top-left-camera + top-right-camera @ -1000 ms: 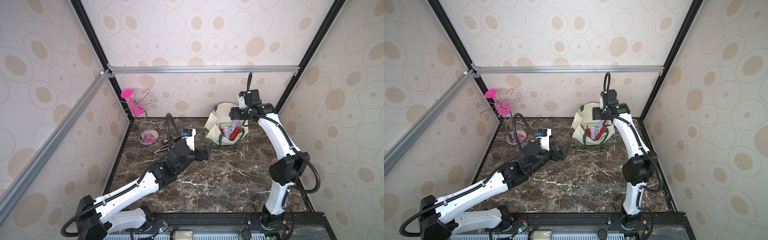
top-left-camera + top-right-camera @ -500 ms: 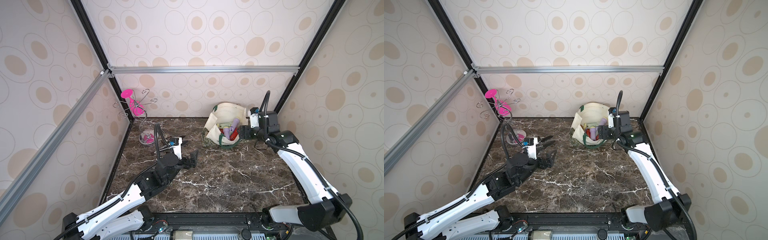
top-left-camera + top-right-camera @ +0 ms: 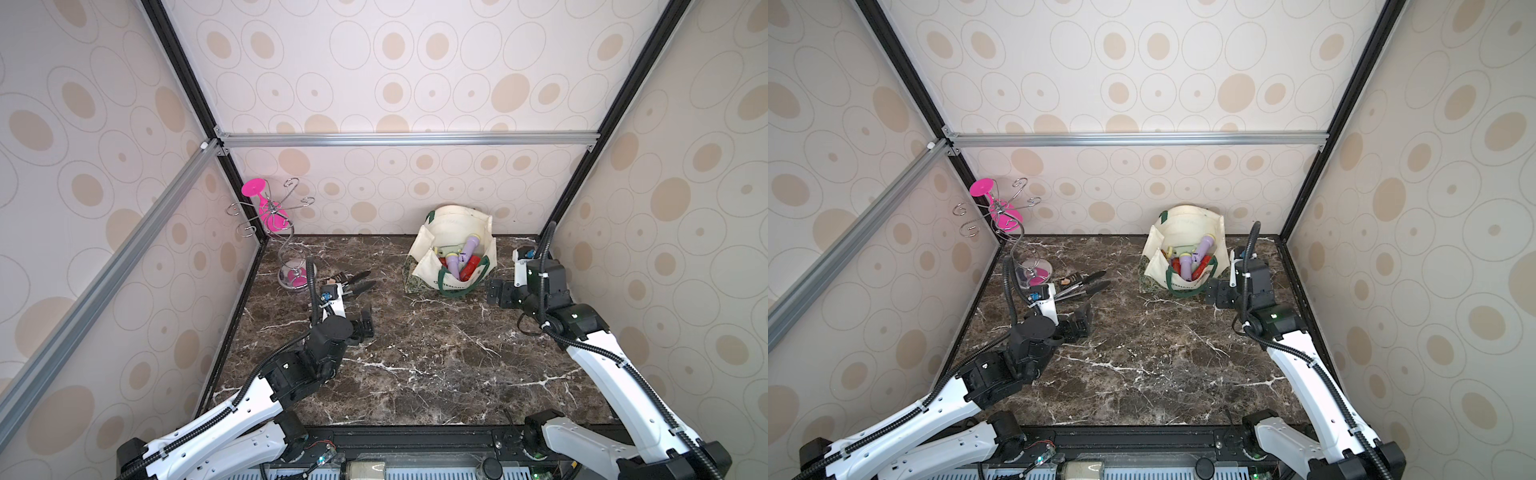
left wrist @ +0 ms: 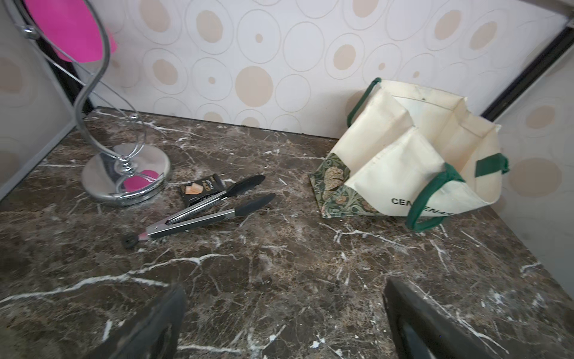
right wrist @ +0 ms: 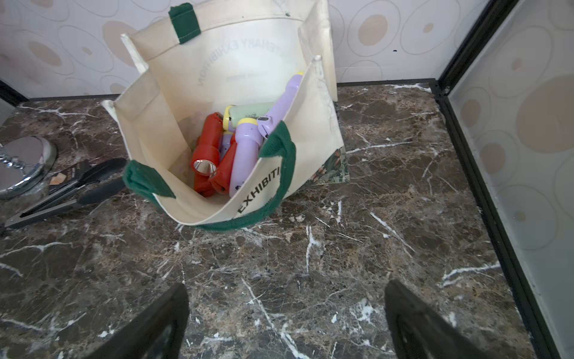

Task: Put the flashlights into the tote bags
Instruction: Reset both arms

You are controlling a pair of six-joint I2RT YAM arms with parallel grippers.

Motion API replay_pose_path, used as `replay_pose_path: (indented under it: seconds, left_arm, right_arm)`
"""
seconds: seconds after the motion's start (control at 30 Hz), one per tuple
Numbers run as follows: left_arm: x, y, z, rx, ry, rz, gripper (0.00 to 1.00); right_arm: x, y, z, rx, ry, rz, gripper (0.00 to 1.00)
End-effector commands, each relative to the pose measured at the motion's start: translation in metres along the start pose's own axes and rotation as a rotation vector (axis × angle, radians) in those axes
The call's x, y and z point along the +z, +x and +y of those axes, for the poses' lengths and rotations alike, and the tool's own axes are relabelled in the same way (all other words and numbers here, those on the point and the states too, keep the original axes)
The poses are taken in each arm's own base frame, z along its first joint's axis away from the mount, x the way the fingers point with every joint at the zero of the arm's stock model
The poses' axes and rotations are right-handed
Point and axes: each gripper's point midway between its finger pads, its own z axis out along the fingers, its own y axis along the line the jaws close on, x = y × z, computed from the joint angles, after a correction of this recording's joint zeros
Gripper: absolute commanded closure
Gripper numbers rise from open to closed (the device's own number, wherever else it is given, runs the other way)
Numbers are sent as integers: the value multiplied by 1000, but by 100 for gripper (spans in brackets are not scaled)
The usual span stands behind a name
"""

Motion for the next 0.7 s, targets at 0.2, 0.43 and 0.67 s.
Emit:
replay_pose_path:
  seconds: [0.2, 0.43, 0.67]
  left_arm:
    - [1, -6, 67, 142, -357, -122, 0]
    - [16, 12, 101, 125, -456, -114, 0]
    - [30, 32, 116, 162, -487, -128, 0]
  right_arm:
    - [9, 17, -58, 42, 210, -209, 0]
    - [35, 69, -79, 14, 257, -95, 0]
    - [40, 98, -85, -36, 267, -67, 0]
